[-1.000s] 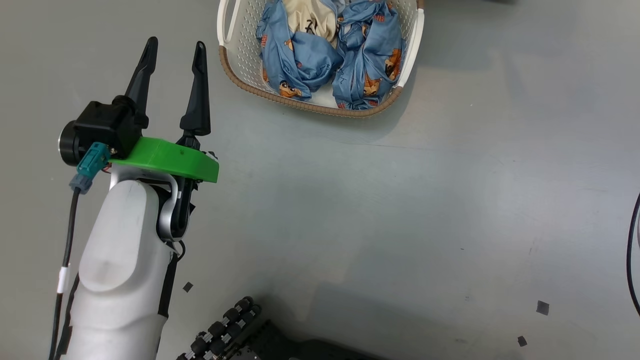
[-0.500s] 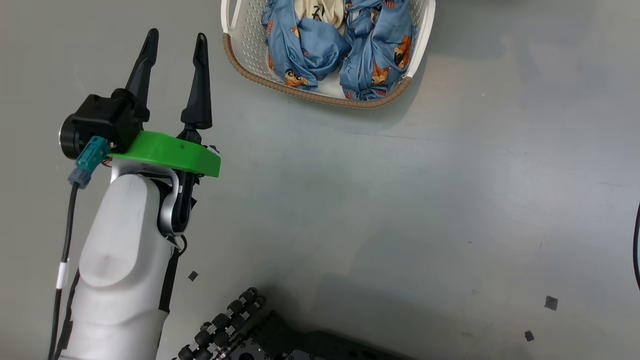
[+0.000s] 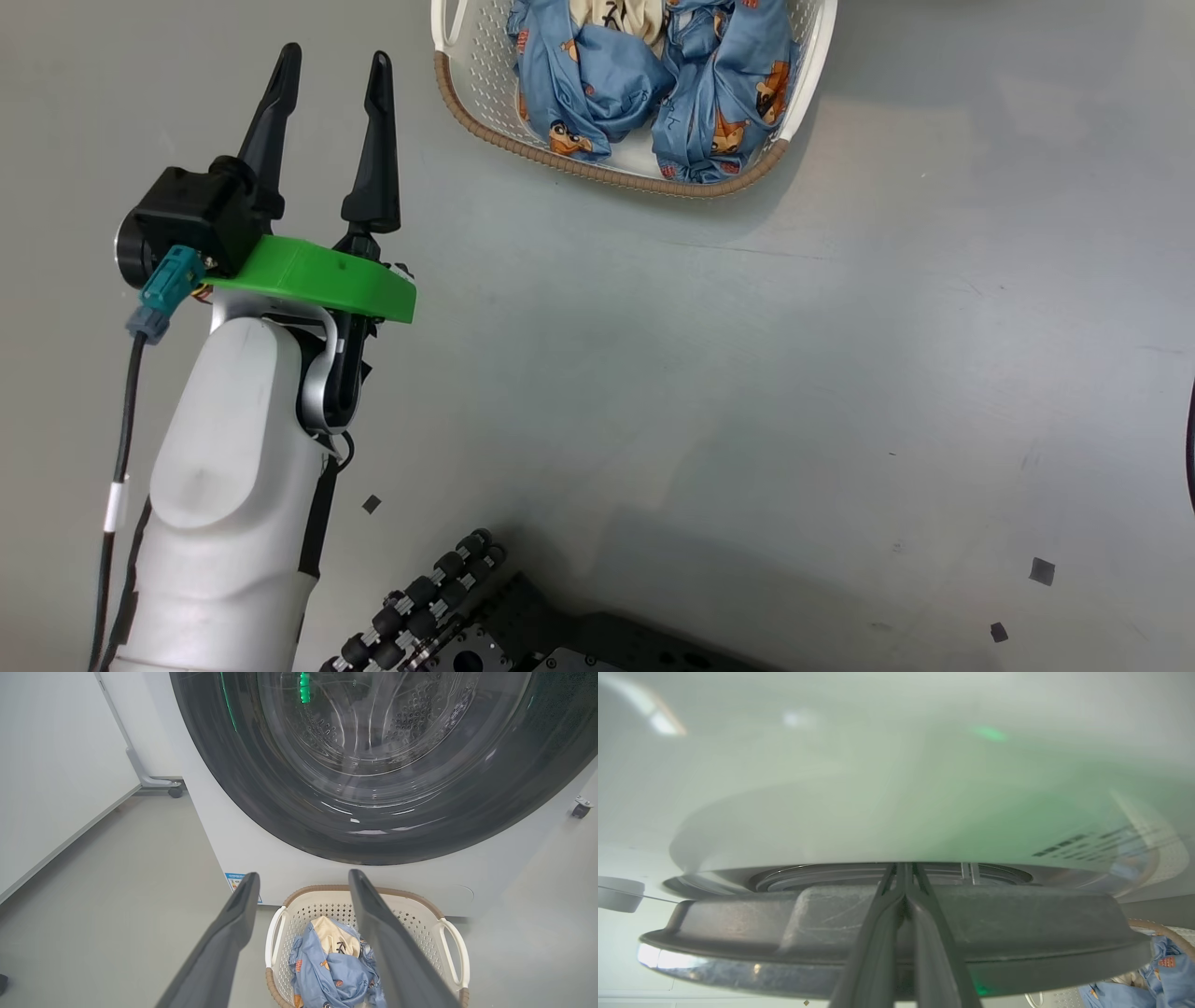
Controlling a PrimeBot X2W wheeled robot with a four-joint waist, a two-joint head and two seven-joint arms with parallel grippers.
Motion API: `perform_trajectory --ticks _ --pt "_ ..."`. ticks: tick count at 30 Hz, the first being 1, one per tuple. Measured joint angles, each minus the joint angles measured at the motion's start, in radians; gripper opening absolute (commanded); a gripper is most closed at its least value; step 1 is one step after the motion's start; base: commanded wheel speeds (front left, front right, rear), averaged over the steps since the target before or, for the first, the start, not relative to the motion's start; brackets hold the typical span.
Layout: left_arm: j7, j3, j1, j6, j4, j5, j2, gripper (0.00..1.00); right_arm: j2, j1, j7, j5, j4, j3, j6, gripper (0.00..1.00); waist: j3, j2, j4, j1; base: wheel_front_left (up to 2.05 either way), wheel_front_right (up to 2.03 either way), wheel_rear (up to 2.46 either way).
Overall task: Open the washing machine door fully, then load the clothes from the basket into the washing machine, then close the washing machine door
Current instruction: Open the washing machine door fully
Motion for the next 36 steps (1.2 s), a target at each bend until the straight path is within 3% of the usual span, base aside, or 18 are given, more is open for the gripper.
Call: perform_trajectory --ticks 14,27,36 --pt "0.000 -0.013 0.000 0.000 0.002 -0.022 -0.001 1.00 -0.010 -0.019 0.037 -0.012 0.051 0.007 0.000 0.00 -0.003 0.0000 0.020 -0.0001 0.00 0.00 0.00" --pt "0.000 -0.005 0.000 0.000 -0.001 -0.021 -0.001 1.00 -0.005 -0.014 0.198 0.064 0.050 0.020 -0.007 0.00 -0.010 0.0000 0.002 0.0000 0.00 0.00 0.00" --pt "0.000 0.011 0.000 0.000 0.001 -0.005 -0.001 1.00 -0.001 0.042 0.332 0.123 0.043 0.038 0.013 0.00 -0.036 0.0000 -0.016 0.0000 0.00 0.00 0.00"
